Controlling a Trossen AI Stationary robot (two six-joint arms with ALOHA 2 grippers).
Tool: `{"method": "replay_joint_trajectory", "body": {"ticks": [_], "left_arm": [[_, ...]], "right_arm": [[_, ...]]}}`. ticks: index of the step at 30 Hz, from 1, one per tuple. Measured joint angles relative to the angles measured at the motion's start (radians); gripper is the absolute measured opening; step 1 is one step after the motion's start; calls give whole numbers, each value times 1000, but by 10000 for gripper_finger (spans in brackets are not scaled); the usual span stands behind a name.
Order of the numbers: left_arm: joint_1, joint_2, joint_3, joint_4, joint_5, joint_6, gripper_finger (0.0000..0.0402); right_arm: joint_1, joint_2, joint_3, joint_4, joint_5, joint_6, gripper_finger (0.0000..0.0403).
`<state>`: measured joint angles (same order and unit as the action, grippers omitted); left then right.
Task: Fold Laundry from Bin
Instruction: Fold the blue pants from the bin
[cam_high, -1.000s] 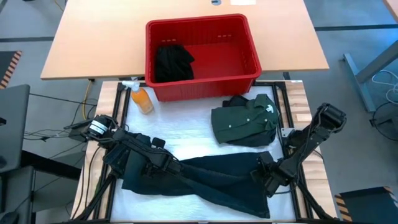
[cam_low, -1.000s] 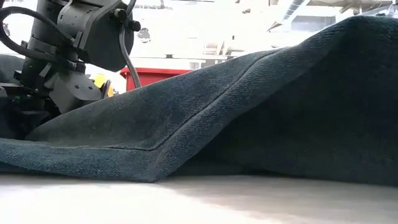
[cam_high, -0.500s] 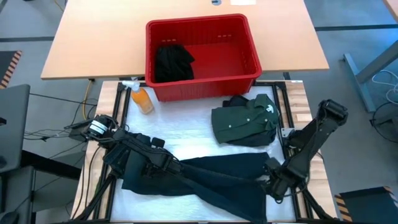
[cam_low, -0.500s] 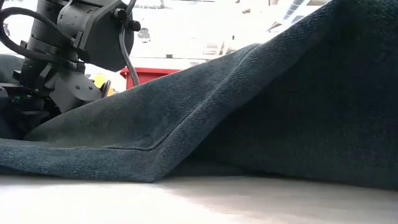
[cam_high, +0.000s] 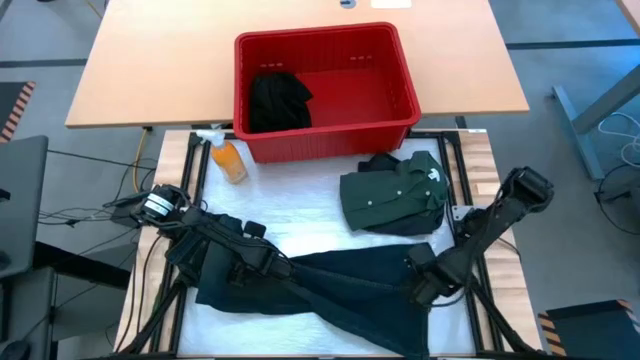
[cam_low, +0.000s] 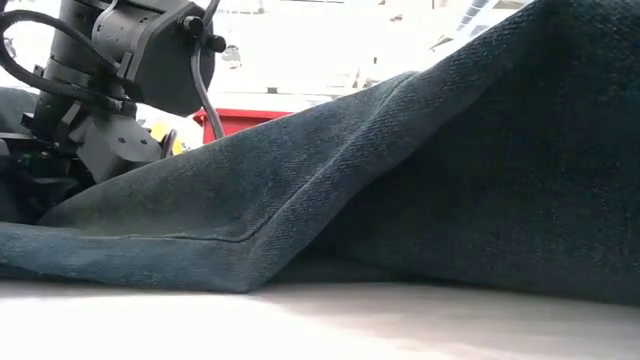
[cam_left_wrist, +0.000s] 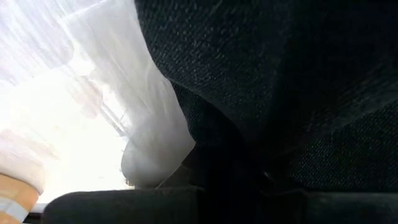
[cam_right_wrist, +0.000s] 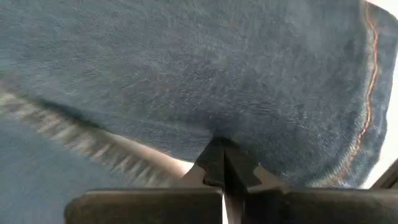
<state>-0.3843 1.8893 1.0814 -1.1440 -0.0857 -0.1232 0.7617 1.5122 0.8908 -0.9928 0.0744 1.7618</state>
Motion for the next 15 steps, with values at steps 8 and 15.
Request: {"method": "replay_joint_trajectory", "body": {"ticks": [8,15], "left_arm": [[0,2,22,-12,5,-3,13],[-4,1,24,-15,15,-17,13]], "right_arm": [[31,41,-141,157,-83,34,14],[146,-17,-35,160,-275,74,14]]}}
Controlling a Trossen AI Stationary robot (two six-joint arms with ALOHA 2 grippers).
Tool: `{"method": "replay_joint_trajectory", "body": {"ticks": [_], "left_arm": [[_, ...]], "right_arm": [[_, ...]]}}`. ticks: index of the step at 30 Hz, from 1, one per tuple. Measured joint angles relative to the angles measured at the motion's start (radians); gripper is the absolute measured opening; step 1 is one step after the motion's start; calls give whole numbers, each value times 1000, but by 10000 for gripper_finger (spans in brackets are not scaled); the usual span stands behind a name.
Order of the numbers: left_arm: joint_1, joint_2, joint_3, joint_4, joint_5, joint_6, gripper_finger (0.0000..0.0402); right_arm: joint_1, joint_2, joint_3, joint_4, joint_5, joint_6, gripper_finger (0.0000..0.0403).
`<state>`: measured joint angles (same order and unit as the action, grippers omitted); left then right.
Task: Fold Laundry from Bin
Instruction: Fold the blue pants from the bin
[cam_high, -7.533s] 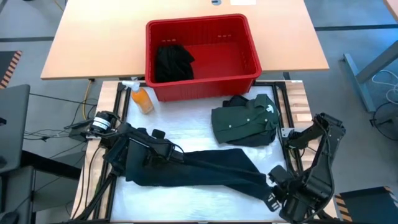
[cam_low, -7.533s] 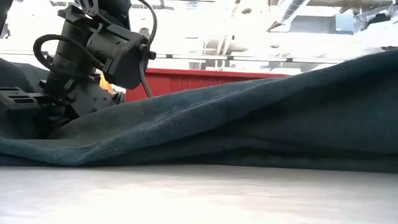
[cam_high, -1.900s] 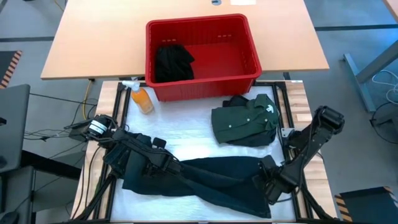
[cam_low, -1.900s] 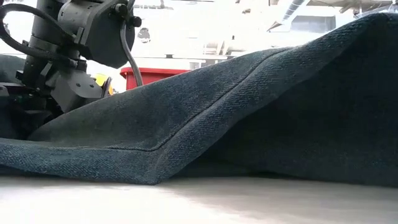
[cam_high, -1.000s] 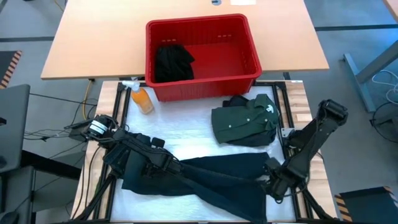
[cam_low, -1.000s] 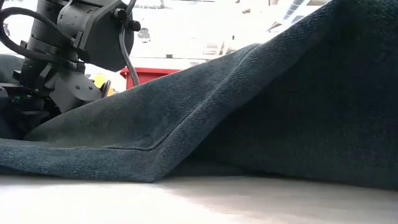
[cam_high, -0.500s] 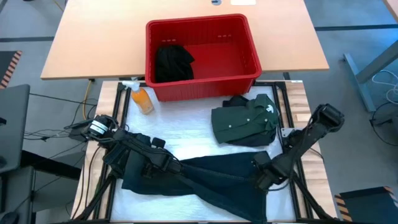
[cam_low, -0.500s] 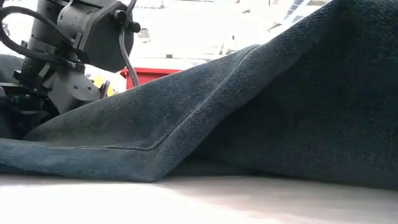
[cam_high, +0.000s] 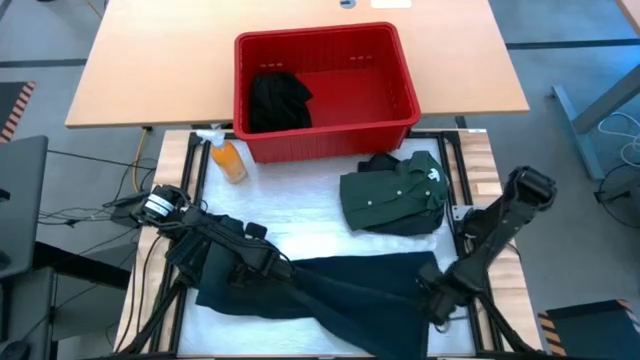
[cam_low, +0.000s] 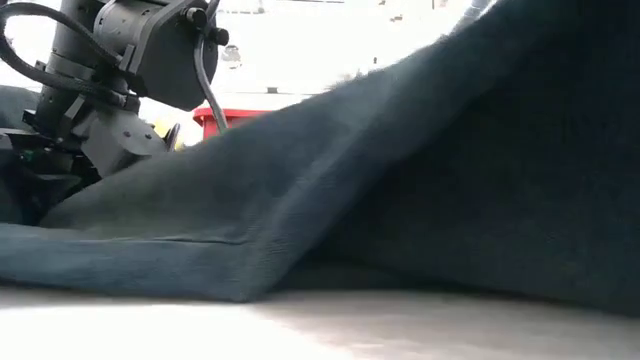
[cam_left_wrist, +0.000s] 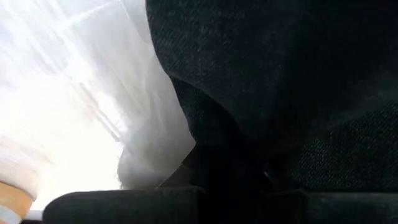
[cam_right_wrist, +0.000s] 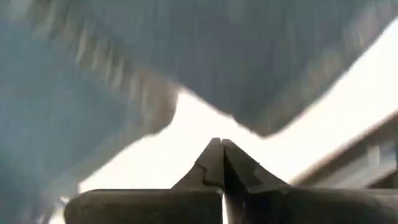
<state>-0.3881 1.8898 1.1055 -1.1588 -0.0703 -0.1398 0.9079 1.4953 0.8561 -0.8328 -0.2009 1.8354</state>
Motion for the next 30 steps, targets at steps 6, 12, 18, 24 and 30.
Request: {"method": "replay_joint_trajectory", "body": {"ticks": [6,12,18,24,30], "left_arm": [[-1,0,0,17,-8,1,13],[-1,0,0,24,-12,12,13],[3,-2,0,48,-25,5,13],[3,-2,0,50,-28,13,13],[4,-2,0,49,-19,3,13]], "right_arm": [[70,-23,142,-145,-13,107,28],[153,-36,240,-140,241,267,79],[158,31,186,-62,268,317,156],[137,98,136,11,265,315,232],[126,203,123,83,258,297,250]]}}
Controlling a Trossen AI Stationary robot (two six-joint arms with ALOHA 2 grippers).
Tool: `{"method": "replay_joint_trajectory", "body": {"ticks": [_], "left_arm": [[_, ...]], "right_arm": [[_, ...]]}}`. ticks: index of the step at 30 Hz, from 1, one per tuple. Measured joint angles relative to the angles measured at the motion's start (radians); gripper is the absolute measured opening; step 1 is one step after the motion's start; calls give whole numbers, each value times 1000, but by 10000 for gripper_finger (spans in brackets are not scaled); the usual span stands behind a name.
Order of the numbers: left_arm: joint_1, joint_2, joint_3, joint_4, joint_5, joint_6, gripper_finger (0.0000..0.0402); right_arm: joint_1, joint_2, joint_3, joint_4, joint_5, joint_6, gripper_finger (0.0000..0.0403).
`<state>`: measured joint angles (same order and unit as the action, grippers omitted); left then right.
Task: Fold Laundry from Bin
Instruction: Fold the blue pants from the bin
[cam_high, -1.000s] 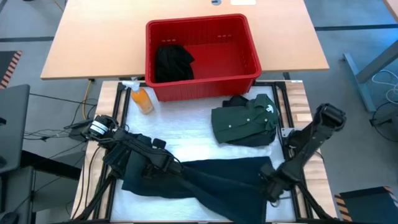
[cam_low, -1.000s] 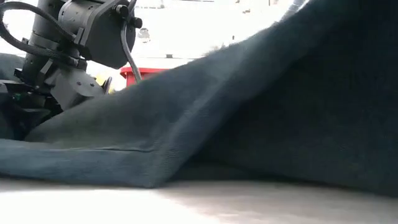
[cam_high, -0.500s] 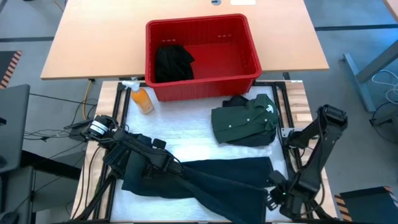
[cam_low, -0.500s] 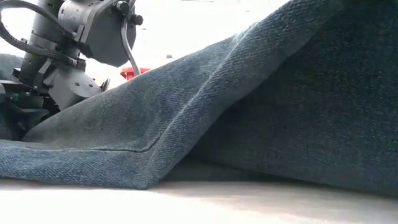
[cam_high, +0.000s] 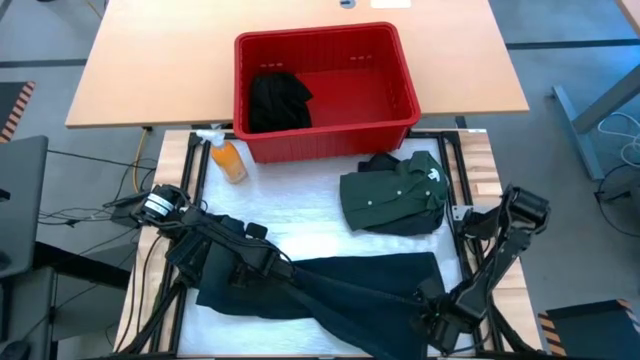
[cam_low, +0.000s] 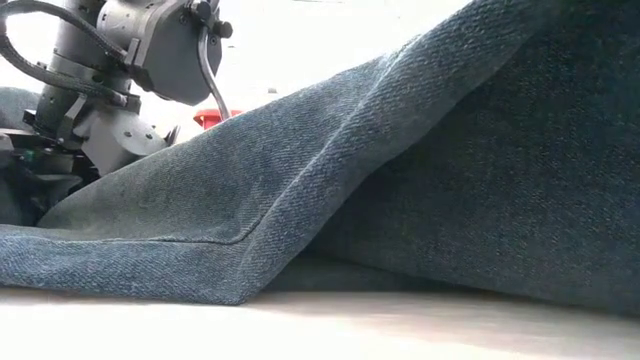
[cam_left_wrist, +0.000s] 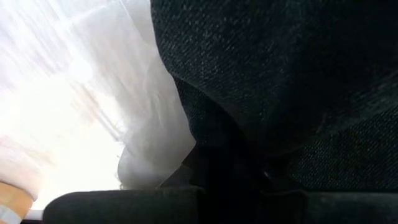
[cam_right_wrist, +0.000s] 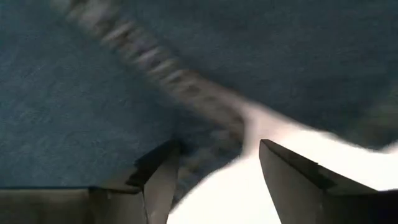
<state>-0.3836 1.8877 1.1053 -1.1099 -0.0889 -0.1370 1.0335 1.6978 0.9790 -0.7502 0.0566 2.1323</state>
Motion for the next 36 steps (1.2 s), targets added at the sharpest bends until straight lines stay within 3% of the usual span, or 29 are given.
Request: {"method": "replay_joint_trajectory", "body": {"ticks": [5,11,12,17,22,27,36], "left_arm": [[0,0,1,-1,7,-15,13],[0,0,2,-1,10,-26,13],[0,0,2,-1,11,-27,13],[-1,-18,0,11,5,-33,13],[8,-93,0,27,-26,-57,13],[40,-158,0,37,-48,-93,13],[64,-184,0,36,-46,-95,13]], "right_arm": [[-12,53,8,67,-12,-10,207],[-23,-6,9,50,10,-18,38],[-23,-35,8,42,21,-30,28],[-33,-209,30,10,39,-82,37],[-49,-341,142,-273,102,-149,30],[-84,-396,226,-624,101,-173,30],[-189,-393,213,-817,37,-290,30]]}}
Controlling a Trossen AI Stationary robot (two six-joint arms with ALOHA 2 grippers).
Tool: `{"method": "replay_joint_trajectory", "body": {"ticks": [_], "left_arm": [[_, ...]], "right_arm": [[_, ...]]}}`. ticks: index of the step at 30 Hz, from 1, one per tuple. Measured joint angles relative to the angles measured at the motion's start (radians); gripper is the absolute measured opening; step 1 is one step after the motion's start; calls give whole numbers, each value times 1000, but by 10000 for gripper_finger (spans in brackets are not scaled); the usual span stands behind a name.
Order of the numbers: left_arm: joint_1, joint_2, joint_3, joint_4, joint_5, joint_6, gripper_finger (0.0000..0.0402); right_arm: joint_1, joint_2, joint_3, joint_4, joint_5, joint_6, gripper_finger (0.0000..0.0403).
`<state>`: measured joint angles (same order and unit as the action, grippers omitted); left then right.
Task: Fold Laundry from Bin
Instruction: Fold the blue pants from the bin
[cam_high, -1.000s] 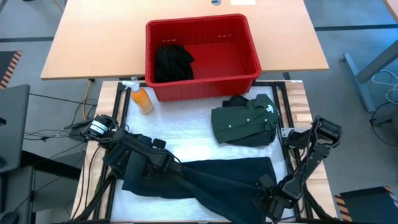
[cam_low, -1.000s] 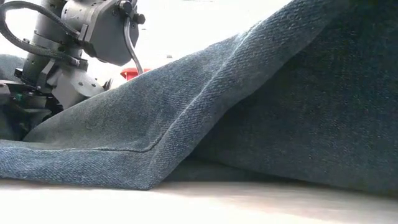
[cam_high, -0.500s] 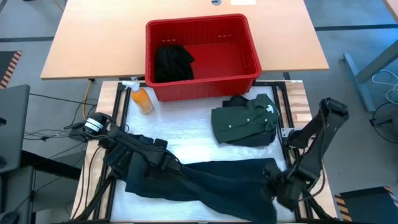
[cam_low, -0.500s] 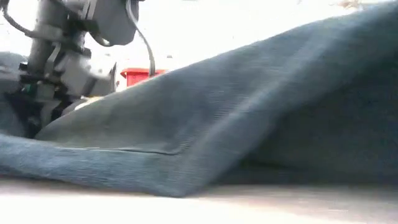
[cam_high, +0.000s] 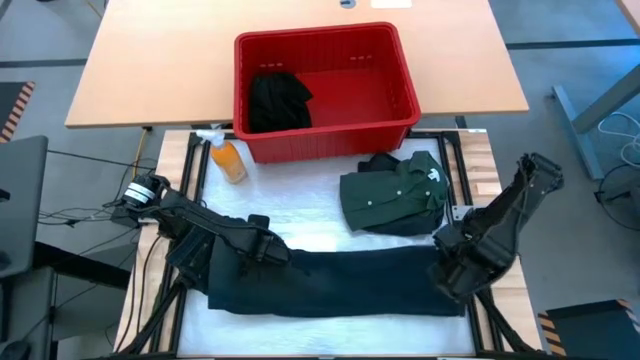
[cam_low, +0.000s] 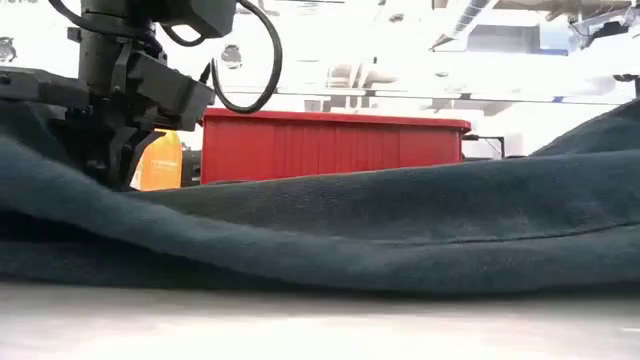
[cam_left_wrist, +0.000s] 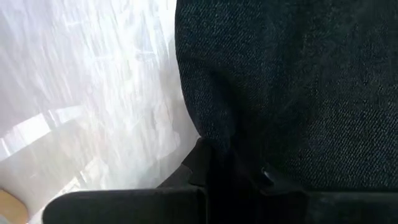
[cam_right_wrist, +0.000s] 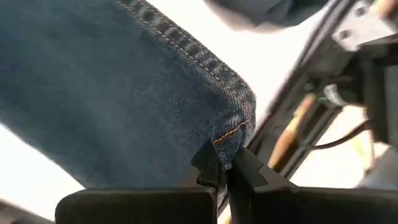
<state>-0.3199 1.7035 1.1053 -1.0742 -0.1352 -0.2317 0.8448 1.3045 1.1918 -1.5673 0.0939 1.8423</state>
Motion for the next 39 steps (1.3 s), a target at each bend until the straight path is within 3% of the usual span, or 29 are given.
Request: {"method": "replay_joint_trajectory", "body": {"ticks": [5,14,17,22,26,28,33,39], "left_arm": [[0,0,0,19,0,2,13],[0,0,1,19,8,10,21],[0,0,1,19,8,9,22],[1,-1,1,19,22,7,23],[1,-1,1,19,23,-10,23],[1,-1,1,19,23,-19,23],[1,-1,2,19,25,-22,23],[1,-1,2,18,51,9,24]], "right_arm": [[-73,19,-83,5,0,-65,42],[-177,40,-121,-5,-60,-227,214],[-204,31,-108,-5,-71,-252,249],[-210,30,-63,23,-57,-218,256],[-134,65,-62,131,-8,-158,254],[-104,100,-80,88,-14,-91,255],[-75,122,-196,177,-123,-3,255],[-17,39,-388,341,-147,165,255]]}}
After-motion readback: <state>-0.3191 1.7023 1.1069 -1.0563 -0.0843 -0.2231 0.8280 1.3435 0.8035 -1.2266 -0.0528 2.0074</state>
